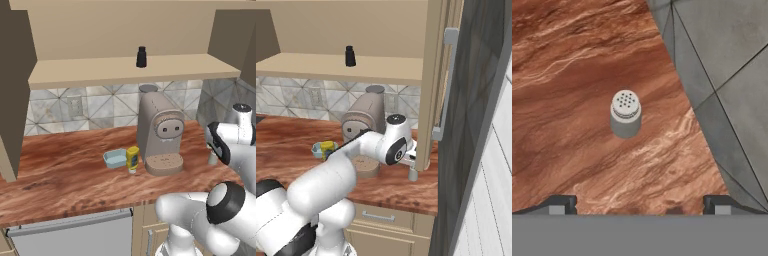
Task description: There are various items on the counter. Only move the condiments/shakers into the cabinet.
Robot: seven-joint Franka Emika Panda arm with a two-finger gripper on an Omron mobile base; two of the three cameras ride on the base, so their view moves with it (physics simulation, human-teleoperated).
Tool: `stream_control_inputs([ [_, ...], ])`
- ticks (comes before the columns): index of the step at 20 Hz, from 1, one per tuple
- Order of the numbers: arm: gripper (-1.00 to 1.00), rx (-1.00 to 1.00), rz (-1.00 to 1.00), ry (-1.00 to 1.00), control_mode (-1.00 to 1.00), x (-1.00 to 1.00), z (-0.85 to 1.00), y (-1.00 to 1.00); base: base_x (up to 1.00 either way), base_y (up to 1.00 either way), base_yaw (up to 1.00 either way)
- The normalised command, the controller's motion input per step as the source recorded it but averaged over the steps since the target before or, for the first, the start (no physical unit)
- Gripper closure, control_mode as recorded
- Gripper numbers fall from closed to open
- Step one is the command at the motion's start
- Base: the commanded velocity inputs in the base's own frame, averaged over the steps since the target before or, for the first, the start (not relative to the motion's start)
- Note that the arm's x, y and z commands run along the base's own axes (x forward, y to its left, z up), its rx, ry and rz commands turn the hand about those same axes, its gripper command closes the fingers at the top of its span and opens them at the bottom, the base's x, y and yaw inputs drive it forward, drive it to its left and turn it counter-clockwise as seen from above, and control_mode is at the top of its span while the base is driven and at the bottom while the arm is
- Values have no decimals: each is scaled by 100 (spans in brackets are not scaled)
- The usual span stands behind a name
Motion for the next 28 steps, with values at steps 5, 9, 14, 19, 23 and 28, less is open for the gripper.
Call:
stream_control_inputs([
  [5, -100, 2, 0, 1, -100, 1, -28, -20, 0, 0, 0],
  [9, -100, 6, 4, 0, -100, 1, -17, -14, 0, 0, 0],
  [14, -100, 2, 1, 0, -100, 11, -6, 0, 0, 0, 0],
  [19, -100, 0, 1, 0, -100, 24, -5, 0, 0, 0, 0],
  [23, -100, 0, 1, 0, -100, 18, -8, 0, 0, 0, 0],
  [28, -100, 0, 1, 0, -100, 26, -15, 0, 0, 0, 0],
])
